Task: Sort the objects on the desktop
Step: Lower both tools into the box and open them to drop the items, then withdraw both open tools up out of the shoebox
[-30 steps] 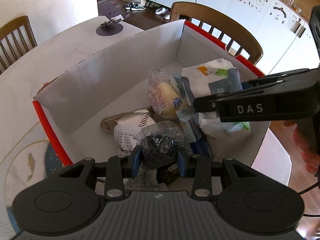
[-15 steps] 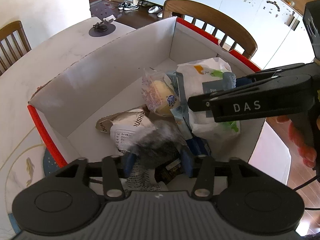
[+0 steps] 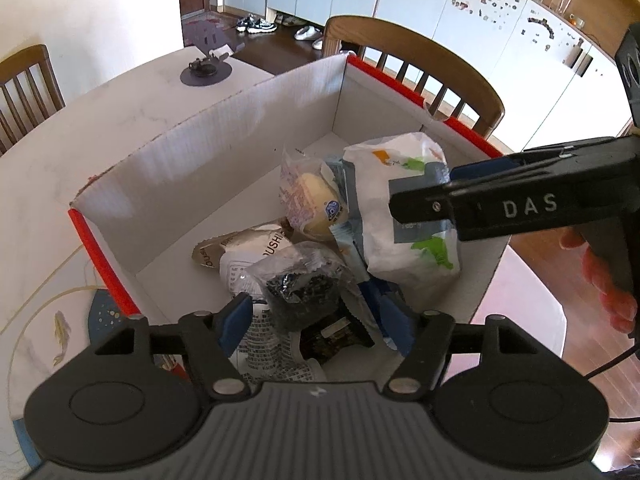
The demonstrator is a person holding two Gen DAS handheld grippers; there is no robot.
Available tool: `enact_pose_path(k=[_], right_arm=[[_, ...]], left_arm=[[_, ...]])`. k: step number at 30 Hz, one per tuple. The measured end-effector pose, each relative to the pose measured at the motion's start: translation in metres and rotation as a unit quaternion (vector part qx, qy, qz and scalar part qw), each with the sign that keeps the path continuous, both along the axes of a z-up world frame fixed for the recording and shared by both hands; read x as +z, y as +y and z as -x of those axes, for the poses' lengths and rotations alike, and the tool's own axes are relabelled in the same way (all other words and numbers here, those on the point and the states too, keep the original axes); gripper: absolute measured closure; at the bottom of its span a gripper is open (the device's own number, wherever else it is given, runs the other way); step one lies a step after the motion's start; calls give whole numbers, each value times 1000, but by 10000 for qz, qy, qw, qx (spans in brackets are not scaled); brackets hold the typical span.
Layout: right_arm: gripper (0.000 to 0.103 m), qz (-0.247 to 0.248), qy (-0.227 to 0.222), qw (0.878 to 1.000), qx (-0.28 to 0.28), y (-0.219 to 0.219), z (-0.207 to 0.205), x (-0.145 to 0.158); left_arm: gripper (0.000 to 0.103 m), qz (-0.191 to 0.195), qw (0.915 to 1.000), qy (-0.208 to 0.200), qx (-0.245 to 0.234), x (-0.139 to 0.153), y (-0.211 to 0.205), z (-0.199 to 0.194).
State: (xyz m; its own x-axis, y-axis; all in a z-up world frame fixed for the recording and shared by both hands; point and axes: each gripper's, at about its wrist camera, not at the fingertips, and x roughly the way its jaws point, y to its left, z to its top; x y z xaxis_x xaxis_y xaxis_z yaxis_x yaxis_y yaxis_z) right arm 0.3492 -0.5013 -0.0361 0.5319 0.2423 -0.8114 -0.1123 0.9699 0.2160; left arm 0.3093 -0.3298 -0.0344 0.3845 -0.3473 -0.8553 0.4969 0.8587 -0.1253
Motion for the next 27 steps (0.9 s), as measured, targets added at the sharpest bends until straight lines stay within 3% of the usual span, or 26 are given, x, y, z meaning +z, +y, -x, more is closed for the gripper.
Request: enact_pose_path(k=[21,27], right_arm=[[17,-243,-539,9969,510,6,53,45],[16,-325,-597,9963,529,8,63,48]], left_arm=[[32,470,9952,-645,574,22,28,44],[19,687,9935,-583,703,23,35,54]])
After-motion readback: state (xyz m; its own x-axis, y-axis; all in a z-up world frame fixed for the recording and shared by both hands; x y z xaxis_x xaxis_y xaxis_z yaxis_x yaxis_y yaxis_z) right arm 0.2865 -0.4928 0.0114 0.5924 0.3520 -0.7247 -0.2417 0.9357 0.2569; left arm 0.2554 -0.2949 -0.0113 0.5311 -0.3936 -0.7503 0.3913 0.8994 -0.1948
